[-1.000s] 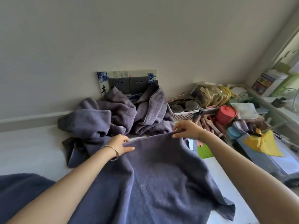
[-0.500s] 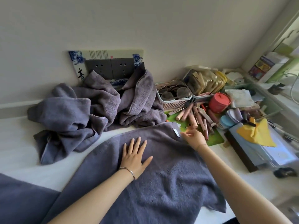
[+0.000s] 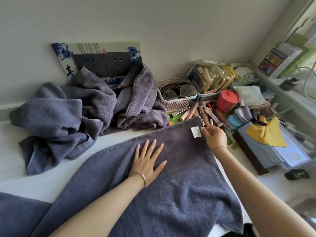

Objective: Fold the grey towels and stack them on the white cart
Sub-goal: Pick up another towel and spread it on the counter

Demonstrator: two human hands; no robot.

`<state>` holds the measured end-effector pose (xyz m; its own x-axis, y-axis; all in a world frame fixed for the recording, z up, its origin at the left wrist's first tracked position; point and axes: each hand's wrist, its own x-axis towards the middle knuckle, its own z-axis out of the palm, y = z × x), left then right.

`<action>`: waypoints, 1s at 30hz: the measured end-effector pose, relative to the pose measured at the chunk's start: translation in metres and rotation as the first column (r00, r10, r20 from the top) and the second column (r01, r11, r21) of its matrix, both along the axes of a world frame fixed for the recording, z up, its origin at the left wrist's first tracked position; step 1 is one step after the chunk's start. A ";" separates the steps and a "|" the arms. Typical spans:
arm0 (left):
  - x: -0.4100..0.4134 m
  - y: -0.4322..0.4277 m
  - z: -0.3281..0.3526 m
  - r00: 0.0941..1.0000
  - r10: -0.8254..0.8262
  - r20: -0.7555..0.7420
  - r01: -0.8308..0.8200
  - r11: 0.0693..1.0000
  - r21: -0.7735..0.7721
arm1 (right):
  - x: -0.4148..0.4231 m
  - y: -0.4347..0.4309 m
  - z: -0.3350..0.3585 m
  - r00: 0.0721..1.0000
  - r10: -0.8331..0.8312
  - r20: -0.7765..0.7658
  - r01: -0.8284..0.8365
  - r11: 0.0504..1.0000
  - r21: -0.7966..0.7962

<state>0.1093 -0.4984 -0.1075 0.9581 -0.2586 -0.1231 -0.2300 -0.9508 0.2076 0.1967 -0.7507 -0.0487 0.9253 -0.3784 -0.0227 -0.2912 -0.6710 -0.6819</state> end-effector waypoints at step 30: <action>-0.078 -0.043 -0.001 0.999 -0.039 -0.021 0.039 0.999 0.002 | -0.149 -0.052 0.014 0.890 -0.117 -0.440 -0.071 0.919 -0.389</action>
<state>0.0314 -0.5410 -0.1082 0.9444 -0.2959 -0.1434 -0.2630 -0.9415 0.2108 0.0473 -0.8025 -0.0350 0.8407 -0.4644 -0.2783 -0.5179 -0.8397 -0.1633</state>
